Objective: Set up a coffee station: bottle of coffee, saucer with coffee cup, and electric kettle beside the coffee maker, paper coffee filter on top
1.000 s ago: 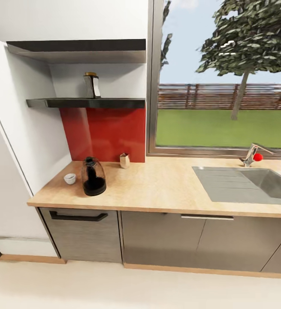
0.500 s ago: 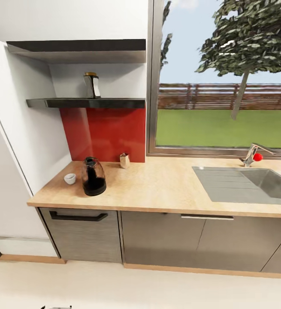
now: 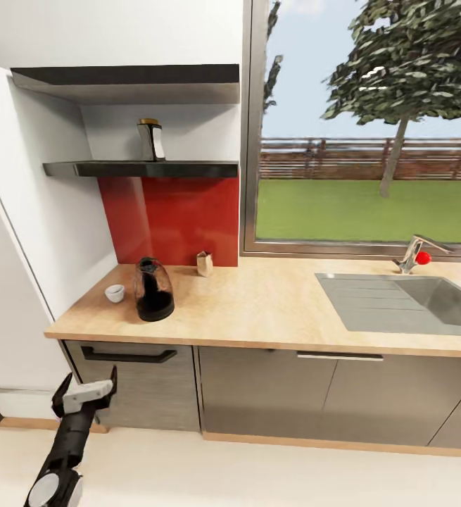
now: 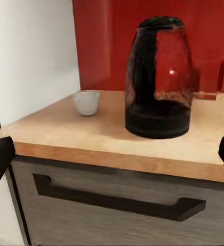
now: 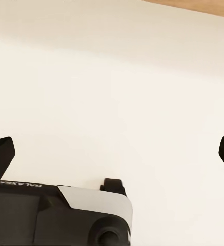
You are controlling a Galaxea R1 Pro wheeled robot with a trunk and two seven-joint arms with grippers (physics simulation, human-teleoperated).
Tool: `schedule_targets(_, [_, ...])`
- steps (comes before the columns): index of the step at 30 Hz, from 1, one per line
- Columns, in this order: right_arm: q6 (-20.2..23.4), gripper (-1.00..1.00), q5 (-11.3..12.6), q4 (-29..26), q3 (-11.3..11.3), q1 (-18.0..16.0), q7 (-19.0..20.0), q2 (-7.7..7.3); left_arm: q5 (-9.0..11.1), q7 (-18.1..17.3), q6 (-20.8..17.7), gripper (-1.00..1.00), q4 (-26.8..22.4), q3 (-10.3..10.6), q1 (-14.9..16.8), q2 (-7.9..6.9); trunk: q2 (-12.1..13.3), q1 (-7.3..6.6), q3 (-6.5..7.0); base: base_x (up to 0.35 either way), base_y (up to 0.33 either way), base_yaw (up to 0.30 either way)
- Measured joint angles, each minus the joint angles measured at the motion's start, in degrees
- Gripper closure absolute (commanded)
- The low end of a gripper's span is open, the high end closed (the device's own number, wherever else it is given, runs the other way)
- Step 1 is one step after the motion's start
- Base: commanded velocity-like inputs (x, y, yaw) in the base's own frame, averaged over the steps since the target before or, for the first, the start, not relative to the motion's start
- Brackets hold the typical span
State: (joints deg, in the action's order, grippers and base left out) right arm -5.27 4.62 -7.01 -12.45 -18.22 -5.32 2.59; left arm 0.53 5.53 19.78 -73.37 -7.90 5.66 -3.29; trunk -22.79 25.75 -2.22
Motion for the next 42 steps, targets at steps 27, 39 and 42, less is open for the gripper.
schedule_targets(27, [-0.06,-1.0,-0.09,0.08,-0.11,0.0,-0.16,-0.13,-2.78,1.83,-40.82,-1.0,1.53,9.29,63.95,2.1,0.0,0.0,0.01,0.0,0.0,0.0])
schedule_targets(39, [-0.12,-1.0,-0.21,0.1,-0.14,0.0,-0.07,-0.14,-3.12,1.87,-40.89,-1.0,38.86,9.4,89.82,3.75,0.0,-0.01,0.0,0.0,0.0,0.0])
schedule_targets(42, [-0.03,-1.0,-0.24,0.13,-0.15,0.0,-0.02,-0.31,-3.57,1.93,-40.78,-1.0,44.49,9.41,94.51,3.9,0.0,0.0,0.0,0.0,0.0,0.0])
